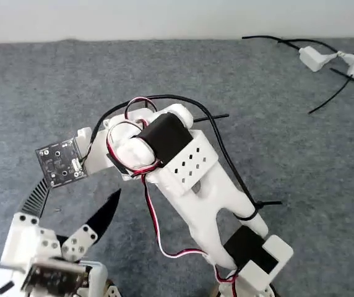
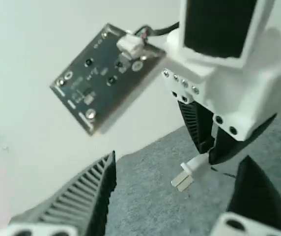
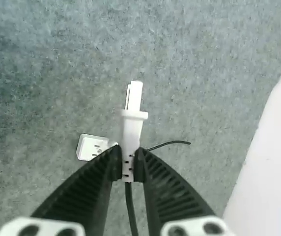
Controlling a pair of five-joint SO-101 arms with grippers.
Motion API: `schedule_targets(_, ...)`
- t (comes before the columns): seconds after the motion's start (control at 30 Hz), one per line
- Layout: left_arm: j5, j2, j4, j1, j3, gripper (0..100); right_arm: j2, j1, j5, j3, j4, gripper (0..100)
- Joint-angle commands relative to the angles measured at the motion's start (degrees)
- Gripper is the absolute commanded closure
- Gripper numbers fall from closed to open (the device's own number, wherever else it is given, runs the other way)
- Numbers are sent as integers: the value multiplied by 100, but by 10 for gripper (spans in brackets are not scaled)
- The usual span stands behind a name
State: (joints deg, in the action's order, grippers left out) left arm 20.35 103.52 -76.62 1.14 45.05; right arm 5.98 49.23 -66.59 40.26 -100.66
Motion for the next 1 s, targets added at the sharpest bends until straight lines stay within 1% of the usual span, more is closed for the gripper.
schedule_targets(0.0,18,88,-176,-193,-400,628,-365,-84,70,53,-251,988)
schedule_targets(0.2,9,88,-167,-220,-409,628,-971,4,70,53,-242,988)
schedule_targets(0.23,9,88,-167,-316,-400,628,-1077,22,70,26,-251,988)
schedule_targets(0.37,-9,88,-237,-1037,-400,628,-1244,57,220,18,-242,988)
schedule_targets(0.47,-9,88,-378,-1670,-391,628,-1244,242,325,18,-242,988)
schedule_targets(0.57,-9,79,-369,-2040,-330,628,-1279,488,396,44,-242,988)
schedule_targets(0.63,-9,79,-352,-2092,-277,628,-1279,593,440,26,-251,988)
schedule_targets(0.97,18,79,-431,-2101,-286,628,-1613,637,642,18,-251,988)
